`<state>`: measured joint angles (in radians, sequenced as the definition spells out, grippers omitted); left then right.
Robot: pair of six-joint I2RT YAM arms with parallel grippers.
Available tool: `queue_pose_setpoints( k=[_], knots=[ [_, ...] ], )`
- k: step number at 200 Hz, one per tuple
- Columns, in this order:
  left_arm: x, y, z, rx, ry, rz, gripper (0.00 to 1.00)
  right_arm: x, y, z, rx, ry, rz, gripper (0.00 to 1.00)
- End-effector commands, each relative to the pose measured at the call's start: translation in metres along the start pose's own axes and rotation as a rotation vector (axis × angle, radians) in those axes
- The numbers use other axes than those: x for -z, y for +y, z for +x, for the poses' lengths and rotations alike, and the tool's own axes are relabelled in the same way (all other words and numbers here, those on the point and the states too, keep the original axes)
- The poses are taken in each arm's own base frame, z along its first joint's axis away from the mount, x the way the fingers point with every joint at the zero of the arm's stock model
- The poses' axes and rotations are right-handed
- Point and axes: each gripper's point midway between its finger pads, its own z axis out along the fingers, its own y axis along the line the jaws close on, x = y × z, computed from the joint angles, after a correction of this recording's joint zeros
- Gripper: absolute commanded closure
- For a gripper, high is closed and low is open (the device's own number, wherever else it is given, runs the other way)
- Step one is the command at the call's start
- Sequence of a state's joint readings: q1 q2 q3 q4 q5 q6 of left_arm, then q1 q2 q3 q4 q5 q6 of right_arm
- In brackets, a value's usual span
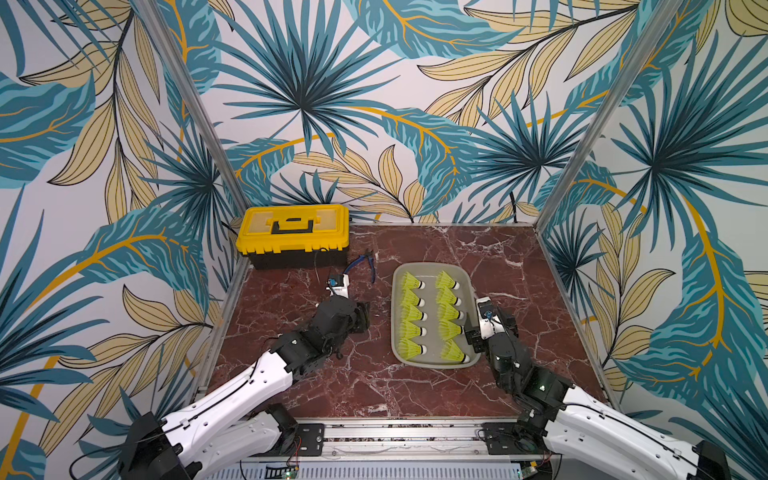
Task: Put the shuttlecocks into the storage box
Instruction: Reset both arms
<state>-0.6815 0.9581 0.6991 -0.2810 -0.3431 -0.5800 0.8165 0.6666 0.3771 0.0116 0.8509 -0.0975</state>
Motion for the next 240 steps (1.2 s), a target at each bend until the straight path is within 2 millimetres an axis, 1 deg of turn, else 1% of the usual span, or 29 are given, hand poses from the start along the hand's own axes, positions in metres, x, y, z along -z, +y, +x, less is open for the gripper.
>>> queue_pose_setpoints(
  k=[1,3,8,45,73,95,129,170,180,199,221,240],
  knots=[
    [0.0,0.032,-0.004,-0.102,-0.044,-0.118,0.37,0.0,-0.01,0.001,-0.024,-0.014,0.056,0.17],
    [0.0,0.031,-0.009,-0.099,-0.065,-0.115,0.37,-0.002,-0.013,0.002,-0.029,-0.01,0.07,0.17],
    [0.0,0.035,-0.012,-0.103,-0.082,-0.127,0.36,-0.003,-0.018,0.003,-0.035,-0.006,0.09,0.17],
    [0.001,0.059,-0.03,-0.155,-0.166,-0.215,0.35,-0.01,-0.027,0.008,-0.048,0.012,0.116,0.16],
    [0.001,0.075,-0.04,-0.192,-0.213,-0.282,0.34,-0.017,-0.036,0.013,-0.071,0.031,0.137,0.15],
    [0.0,0.092,-0.044,-0.209,-0.242,-0.334,0.33,-0.024,-0.043,0.018,-0.097,0.044,0.144,0.15],
    [-0.004,0.121,-0.046,-0.207,-0.271,-0.404,0.3,-0.037,-0.052,0.026,-0.122,0.072,0.168,0.14],
    [-0.008,0.152,-0.039,-0.208,-0.273,-0.461,0.22,-0.055,-0.056,0.036,-0.158,0.112,0.171,0.13],
    [-0.009,0.159,-0.037,-0.209,-0.271,-0.471,0.19,-0.059,-0.057,0.038,-0.167,0.121,0.166,0.13],
    [-0.012,0.17,-0.034,-0.214,-0.269,-0.482,0.09,-0.068,-0.061,0.042,-0.191,0.133,0.171,0.12],
    [-0.014,0.181,-0.032,-0.228,-0.287,-0.483,0.0,-0.079,-0.064,0.048,-0.234,0.143,0.151,0.12],
    [-0.016,0.19,-0.03,-0.206,-0.306,-0.476,0.0,-0.089,-0.067,0.053,-0.273,0.147,0.138,0.11]
  ],
)
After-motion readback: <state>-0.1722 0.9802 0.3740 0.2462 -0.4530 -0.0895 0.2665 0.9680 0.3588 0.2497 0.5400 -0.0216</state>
